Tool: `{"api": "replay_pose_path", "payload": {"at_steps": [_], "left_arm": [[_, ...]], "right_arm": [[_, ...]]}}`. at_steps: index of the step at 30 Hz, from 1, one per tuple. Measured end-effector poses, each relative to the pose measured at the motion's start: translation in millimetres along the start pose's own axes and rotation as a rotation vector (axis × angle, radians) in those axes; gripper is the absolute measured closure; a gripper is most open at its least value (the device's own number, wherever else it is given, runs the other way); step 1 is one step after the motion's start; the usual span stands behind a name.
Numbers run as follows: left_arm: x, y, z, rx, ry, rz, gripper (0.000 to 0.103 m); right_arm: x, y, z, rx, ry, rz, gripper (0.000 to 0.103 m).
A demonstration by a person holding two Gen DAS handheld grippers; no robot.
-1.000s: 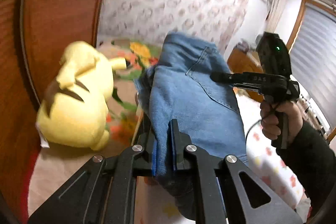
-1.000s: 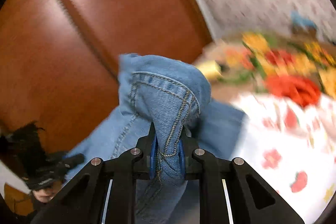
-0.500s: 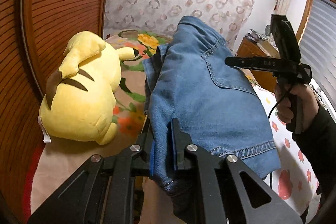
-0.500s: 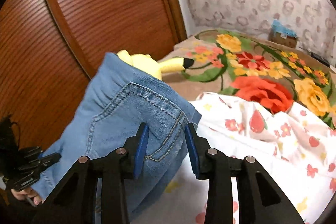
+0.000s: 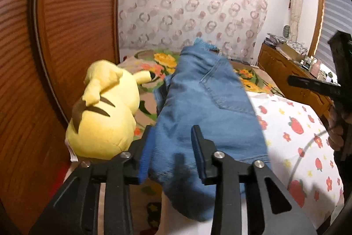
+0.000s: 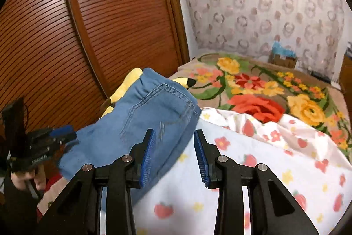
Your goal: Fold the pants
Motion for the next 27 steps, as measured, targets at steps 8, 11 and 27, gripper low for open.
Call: {"api": "replay_pose_path", "payload": {"at_steps": [8, 11, 27], "left_arm": [[59.1, -48.6, 4.8, 0.069, 0.059, -0.063, 0.023], [84.7, -64.0, 3.7, 0.092, 0.082, -0.092, 0.022], [180.0, -127.9, -5.1, 0.169, 0.162, -0.148, 0.0]], "right_arm": [[-14.6, -88.2, -37.1, 0.066, -0.015, -0.065, 0.066], [-20.2, -125.0, -52.7, 0.088, -0.011, -0.081, 0.066], [-44.3, -236.9, -113.0, 0.194, 0.035, -0.19, 0.065]]}}
Point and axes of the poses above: each gripper's, at about its wrist camera, not at the fingertips, and y roughly the way its jaws point, x to its right, z to its top, the point moved 8 cm from there along y, roughly the way its jaws point, and after that the axes turned 2 degrees about x, right-handed, at the moved point
